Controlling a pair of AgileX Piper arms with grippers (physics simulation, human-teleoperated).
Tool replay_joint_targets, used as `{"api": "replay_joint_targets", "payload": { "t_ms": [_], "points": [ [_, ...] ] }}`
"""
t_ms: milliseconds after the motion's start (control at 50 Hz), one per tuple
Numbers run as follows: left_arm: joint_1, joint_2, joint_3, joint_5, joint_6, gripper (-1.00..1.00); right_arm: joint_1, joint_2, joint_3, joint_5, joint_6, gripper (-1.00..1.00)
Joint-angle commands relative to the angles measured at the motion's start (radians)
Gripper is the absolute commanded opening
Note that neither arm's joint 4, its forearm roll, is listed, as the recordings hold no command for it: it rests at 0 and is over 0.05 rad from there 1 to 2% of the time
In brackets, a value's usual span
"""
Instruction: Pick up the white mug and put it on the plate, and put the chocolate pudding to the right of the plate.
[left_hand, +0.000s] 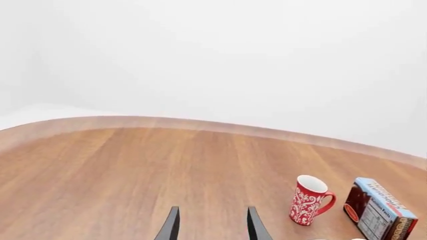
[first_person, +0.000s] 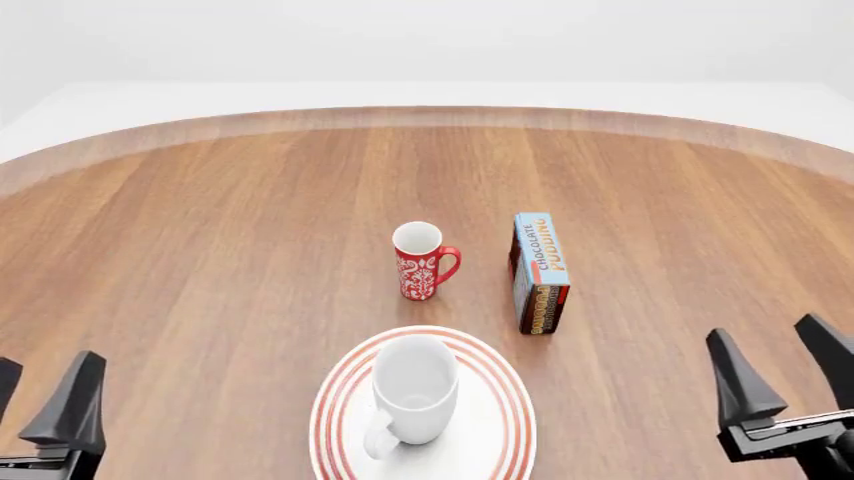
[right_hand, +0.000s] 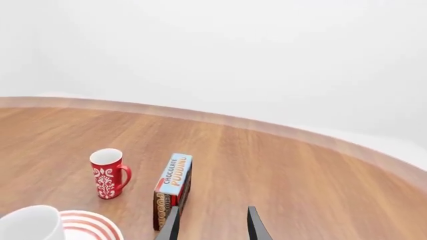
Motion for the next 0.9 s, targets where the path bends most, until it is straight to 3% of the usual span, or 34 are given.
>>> {"api": "replay_joint_targets", "payload": {
  "t_ms": [20,480,900],
  "points": [
    [-0.005,0.0,0.0,-0.005,-0.005,1.0,0.038,0.108,-0.032,-0.075,-0.019,1.0],
    [-0.006,0.0,-0.001,-0.013,-0.015,1.0,0.132,0.307,-0.155,-0.163,-0.071,1.0],
    [-0.004,0.0,-0.004,-0.015,-0.022,1.0,0.196,0.441,-0.273,-0.172,-0.088,1.0]
  ]
}}
